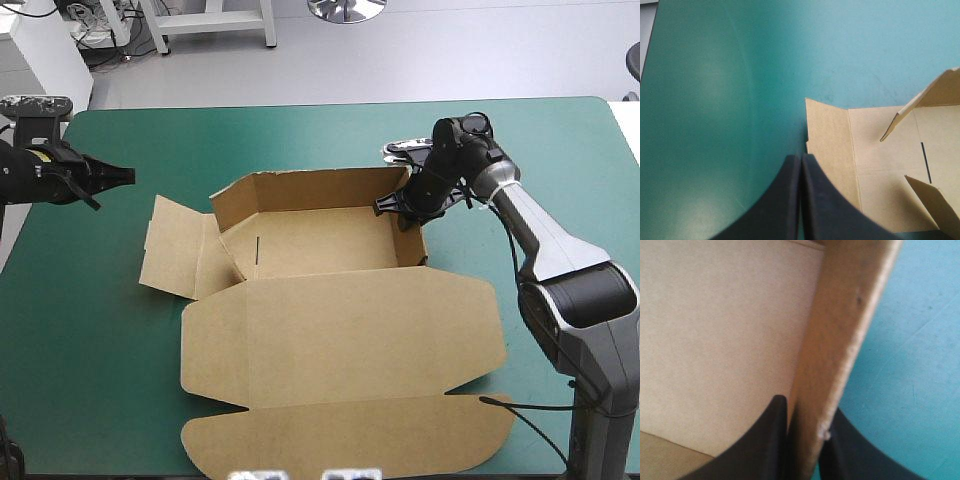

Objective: Fold the box

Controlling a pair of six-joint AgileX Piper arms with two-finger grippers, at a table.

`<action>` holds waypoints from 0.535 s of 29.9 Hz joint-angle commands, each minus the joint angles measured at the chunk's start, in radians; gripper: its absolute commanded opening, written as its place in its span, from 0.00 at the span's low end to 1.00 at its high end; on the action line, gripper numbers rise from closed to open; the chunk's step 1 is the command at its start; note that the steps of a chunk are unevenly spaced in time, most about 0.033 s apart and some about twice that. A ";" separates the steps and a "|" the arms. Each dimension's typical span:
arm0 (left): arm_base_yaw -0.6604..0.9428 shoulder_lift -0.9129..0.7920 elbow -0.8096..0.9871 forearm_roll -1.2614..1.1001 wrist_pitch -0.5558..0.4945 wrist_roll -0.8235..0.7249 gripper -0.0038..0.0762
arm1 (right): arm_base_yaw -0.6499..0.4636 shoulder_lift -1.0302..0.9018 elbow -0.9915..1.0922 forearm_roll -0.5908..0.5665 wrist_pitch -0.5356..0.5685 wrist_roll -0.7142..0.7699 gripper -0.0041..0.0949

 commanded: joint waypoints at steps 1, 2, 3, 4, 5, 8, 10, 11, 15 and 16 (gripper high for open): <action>-0.001 -0.029 -0.027 -0.019 -0.041 -0.014 0.04 | -0.002 -0.042 -0.020 0.032 0.019 -0.003 0.03; 0.001 -0.029 -0.027 -0.019 -0.049 -0.023 0.04 | -0.002 -0.042 -0.020 0.032 0.019 -0.003 0.03; 0.007 -0.029 -0.027 -0.019 -0.056 -0.031 0.04 | -0.002 -0.047 -0.020 0.030 0.019 -0.003 0.02; 0.018 -0.029 -0.027 -0.019 -0.061 -0.041 0.04 | -0.004 -0.053 -0.020 0.030 0.019 -0.001 0.02; 0.039 -0.029 -0.027 -0.027 -0.074 -0.058 0.04 | -0.006 -0.065 -0.022 0.030 0.017 -0.001 0.02; 0.111 -0.029 -0.027 -0.092 -0.079 -0.067 0.04 | -0.034 -0.099 -0.022 0.030 0.015 -0.001 0.02; 0.168 -0.029 -0.027 -0.174 -0.076 -0.029 0.04 | -0.066 -0.128 -0.022 0.050 0.015 -0.001 0.02; 0.195 -0.029 -0.027 -0.218 -0.078 -0.012 0.04 | -0.086 -0.143 -0.022 0.076 0.012 -0.005 0.02; 0.284 -0.029 -0.027 -0.375 -0.081 0.047 0.04 | -0.172 -0.197 -0.022 0.191 0.007 -0.044 0.02; 0.305 -0.026 -0.027 -0.413 -0.081 0.065 0.04 | -0.197 -0.214 -0.022 0.228 0.007 -0.062 0.02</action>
